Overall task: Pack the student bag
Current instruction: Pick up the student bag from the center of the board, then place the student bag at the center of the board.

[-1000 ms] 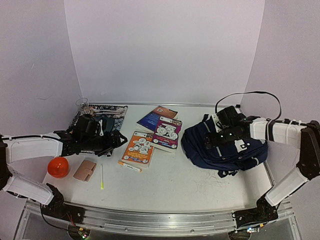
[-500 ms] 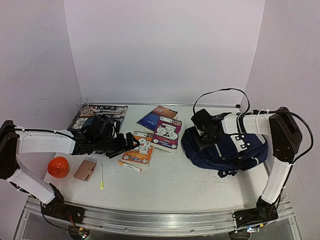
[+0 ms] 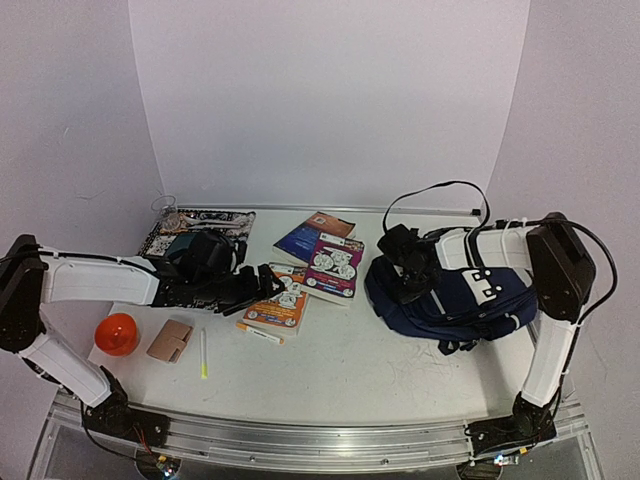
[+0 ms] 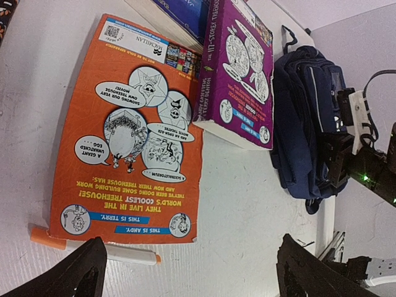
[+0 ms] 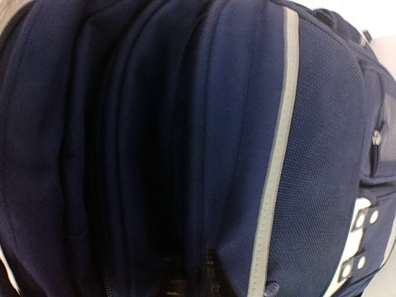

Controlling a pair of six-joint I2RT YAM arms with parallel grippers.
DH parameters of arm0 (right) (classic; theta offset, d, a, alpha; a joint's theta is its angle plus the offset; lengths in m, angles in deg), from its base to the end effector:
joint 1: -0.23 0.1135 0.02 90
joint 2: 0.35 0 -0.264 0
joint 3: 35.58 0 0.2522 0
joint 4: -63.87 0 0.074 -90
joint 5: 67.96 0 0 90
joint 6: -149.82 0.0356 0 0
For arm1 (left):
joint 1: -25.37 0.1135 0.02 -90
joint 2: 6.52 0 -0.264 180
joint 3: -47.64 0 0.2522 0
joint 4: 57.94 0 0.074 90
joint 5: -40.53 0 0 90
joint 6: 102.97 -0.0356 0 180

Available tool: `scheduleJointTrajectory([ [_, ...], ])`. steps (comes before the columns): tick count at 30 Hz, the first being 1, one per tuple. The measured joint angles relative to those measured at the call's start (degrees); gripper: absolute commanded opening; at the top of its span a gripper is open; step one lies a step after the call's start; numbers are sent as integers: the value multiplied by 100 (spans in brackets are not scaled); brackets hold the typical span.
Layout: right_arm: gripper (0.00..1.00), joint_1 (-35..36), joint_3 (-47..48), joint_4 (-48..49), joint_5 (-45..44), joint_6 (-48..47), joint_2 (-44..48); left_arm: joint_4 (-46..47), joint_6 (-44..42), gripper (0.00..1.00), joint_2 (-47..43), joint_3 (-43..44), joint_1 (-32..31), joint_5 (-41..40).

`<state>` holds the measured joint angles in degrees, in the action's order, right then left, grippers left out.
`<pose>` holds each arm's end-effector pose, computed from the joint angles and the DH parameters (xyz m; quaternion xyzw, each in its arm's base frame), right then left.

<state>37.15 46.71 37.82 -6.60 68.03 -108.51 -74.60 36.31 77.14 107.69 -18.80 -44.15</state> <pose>0.3253 0.2231 0.1715 -0.1489 0.9073 -0.0946 0.3816 0.2168 -0.2152 0.2041 -0.0209 0.9063 -0.3347 0.2573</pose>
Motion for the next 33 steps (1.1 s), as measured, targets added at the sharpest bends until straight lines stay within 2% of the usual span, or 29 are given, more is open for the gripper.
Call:
scheduleJointTrajectory([
  [19,0,-41,-289,-802,650,-525,2351,-2,23,96,700,1085,-290,201],
  [33,0,-60,-812,-603,1685,-269,3319,115,30,95,1947,2738,-1108,456],
])
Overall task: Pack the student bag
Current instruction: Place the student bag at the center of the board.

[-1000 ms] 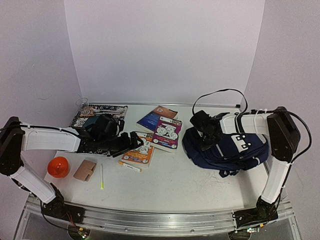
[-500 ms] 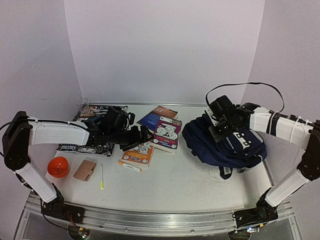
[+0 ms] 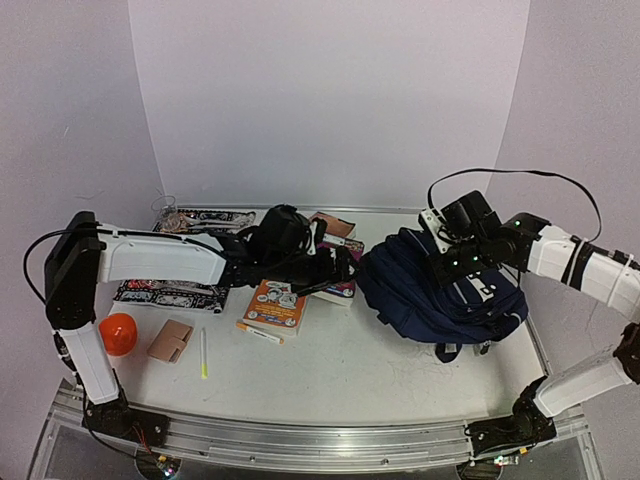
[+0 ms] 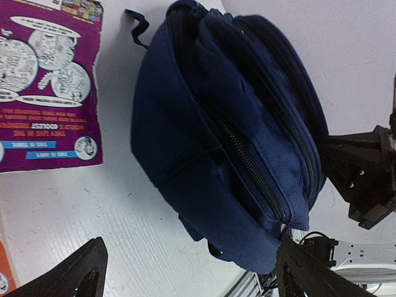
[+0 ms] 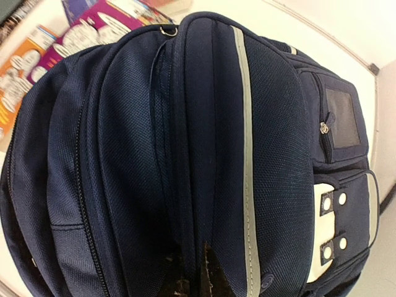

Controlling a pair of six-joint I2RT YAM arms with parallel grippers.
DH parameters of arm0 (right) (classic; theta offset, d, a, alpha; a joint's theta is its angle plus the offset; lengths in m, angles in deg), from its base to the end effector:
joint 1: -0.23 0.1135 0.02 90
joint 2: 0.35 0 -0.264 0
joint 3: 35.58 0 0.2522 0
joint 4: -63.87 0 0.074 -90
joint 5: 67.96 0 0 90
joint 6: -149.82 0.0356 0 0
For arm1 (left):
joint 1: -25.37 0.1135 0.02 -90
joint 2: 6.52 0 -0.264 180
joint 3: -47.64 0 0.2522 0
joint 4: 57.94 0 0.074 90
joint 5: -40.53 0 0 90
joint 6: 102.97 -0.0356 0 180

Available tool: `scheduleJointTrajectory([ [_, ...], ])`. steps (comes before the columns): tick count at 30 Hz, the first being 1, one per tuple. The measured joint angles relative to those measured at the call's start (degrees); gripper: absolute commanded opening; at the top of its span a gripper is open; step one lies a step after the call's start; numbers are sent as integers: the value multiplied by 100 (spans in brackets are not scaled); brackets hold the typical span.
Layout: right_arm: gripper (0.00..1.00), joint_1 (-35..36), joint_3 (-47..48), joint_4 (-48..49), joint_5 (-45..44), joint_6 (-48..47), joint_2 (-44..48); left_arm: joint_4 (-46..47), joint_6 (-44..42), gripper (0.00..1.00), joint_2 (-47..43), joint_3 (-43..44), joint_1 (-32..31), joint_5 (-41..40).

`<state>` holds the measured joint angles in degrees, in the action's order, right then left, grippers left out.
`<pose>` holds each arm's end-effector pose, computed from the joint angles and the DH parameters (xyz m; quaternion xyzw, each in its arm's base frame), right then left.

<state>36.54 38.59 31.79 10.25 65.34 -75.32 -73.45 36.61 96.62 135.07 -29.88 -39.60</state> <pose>0.2421 0.1689 0.3059 -0.1846 0.8554 0.0855 0.4764 0.2321 -0.3453 0.2458 0.0851 0.8649 -0.4332 0.2388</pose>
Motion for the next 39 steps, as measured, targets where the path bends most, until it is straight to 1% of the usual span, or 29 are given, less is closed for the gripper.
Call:
scheduleJointTrajectory([
  [4,0,0,-41,125,207,106,165,41,24,95,376,242,-172,69],
  [8,0,0,-70,169,368,193,226,34,98,94,587,285,-221,105],
  [10,0,0,-91,183,420,223,226,38,134,92,632,285,-224,106],
  [15,0,-2,-95,224,507,296,226,88,139,82,693,285,-224,109],
  [19,0,0,-95,268,520,345,239,157,90,70,699,253,-224,53],
  [26,0,0,-80,284,556,512,323,234,-283,51,696,40,-276,-367],
  [30,0,0,49,237,707,653,323,116,-633,43,636,48,-294,-738],
  [32,0,0,143,198,777,711,323,62,-799,42,612,80,-285,-918],
  [35,0,0,250,162,815,799,323,-12,-987,43,570,164,-203,-1065],
  [39,0,0,329,167,867,861,323,-168,-1096,52,405,197,-10,-1142],
])
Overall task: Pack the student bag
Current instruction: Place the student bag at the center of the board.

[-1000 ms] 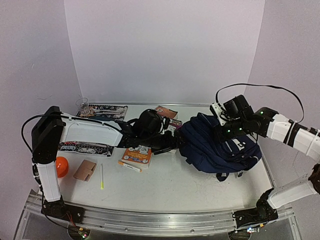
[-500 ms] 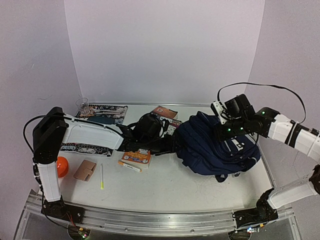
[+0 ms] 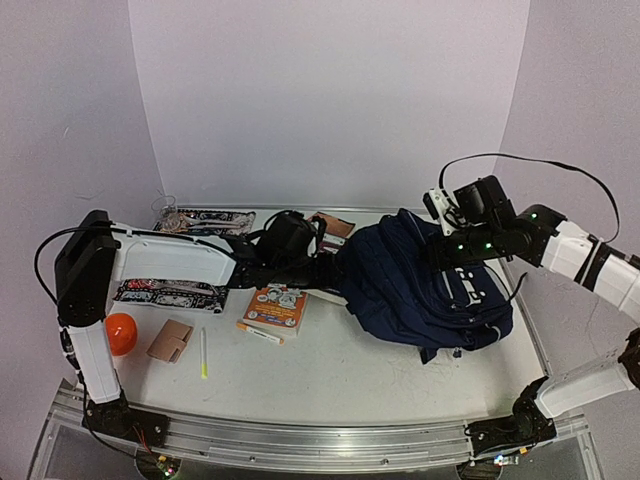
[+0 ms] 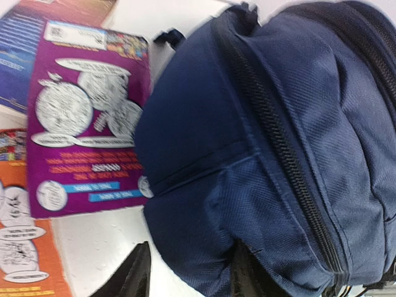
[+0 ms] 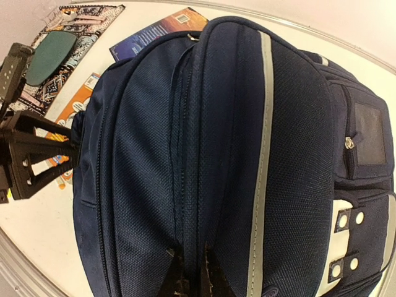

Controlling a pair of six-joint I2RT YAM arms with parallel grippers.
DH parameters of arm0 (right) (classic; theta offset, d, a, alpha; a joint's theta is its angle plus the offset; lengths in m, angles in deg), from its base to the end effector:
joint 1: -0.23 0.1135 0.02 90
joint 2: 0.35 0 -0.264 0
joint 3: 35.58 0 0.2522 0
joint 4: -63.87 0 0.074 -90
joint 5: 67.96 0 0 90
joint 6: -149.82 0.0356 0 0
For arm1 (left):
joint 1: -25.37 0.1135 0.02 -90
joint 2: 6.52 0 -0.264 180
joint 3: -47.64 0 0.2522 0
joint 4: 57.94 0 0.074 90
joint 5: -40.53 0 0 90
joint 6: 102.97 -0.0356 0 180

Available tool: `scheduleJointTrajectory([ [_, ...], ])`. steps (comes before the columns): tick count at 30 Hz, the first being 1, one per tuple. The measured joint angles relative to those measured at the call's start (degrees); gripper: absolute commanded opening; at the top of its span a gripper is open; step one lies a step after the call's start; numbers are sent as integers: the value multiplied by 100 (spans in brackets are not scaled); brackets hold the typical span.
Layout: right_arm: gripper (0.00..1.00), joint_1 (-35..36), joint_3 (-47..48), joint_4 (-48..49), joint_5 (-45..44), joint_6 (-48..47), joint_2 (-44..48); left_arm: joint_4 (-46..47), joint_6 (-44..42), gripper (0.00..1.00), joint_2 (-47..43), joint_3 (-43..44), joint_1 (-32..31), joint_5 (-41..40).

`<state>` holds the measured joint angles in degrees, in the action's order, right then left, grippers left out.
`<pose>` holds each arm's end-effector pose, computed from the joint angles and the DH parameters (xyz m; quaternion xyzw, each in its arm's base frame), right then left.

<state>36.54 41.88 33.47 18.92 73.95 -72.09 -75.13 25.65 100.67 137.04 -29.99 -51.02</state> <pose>0.2330 0.1688 0.3436 -0.1475 0.8287 0.2091 0.4978 0.2440 -0.3515 0.2258 0.1229 0.8783 -0.3295 0.3238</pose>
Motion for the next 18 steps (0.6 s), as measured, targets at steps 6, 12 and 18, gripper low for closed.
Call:
scheduleJointTrajectory([
  [6,0,0,157,-17,77,156,-68,-195,47,68,-265,-1,82,110],
  [12,0,0,373,25,56,402,-469,-344,238,80,-559,-167,133,151],
  [18,0,10,391,162,115,480,-674,-422,345,84,-1147,-502,158,178],
])
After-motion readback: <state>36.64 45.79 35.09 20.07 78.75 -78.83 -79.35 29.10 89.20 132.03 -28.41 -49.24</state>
